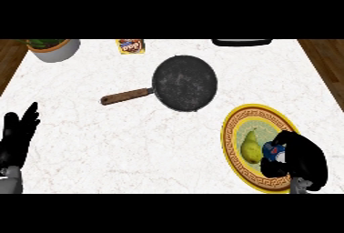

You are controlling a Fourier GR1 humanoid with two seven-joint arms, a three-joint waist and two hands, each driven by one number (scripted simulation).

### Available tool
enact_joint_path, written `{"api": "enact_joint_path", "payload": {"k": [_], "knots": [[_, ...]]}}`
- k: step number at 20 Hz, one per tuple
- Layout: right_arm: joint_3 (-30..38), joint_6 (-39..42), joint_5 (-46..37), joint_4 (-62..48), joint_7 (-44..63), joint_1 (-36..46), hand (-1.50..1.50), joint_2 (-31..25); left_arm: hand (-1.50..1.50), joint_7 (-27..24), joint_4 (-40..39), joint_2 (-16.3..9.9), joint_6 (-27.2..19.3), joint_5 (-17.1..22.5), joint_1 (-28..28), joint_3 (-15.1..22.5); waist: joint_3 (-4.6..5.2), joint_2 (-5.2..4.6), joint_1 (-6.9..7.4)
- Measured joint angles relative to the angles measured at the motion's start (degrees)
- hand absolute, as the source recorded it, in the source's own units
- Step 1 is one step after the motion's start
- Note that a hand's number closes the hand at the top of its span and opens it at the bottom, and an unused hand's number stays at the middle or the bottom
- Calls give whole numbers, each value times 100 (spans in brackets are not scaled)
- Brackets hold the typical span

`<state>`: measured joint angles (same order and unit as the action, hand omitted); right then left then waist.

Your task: Pick the can from the plate and place it in the pan

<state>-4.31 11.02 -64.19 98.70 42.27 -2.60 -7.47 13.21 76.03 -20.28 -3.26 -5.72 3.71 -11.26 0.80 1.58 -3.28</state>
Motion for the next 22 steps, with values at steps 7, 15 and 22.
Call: {"api": "enact_joint_path", "payload": {"k": [7, 15, 22], "knots": [[-1591, -803, -1943, 1309, 1603, 107, 150, 599, 0, 63, 43, 26, 77, 17, 111, 70, -47, -63, 190], [-2846, -938, -2693, 1002, 2581, 1206, 150, 680, 0, 109, -121, 93, 80, -73, 447, 162, -70, -149, 363], [-1864, -1418, -2045, -64, 2482, 2389, 150, 700, 0, 48, -104, 170, 81, -140, 503, 255, -81, -197, 472]]}}
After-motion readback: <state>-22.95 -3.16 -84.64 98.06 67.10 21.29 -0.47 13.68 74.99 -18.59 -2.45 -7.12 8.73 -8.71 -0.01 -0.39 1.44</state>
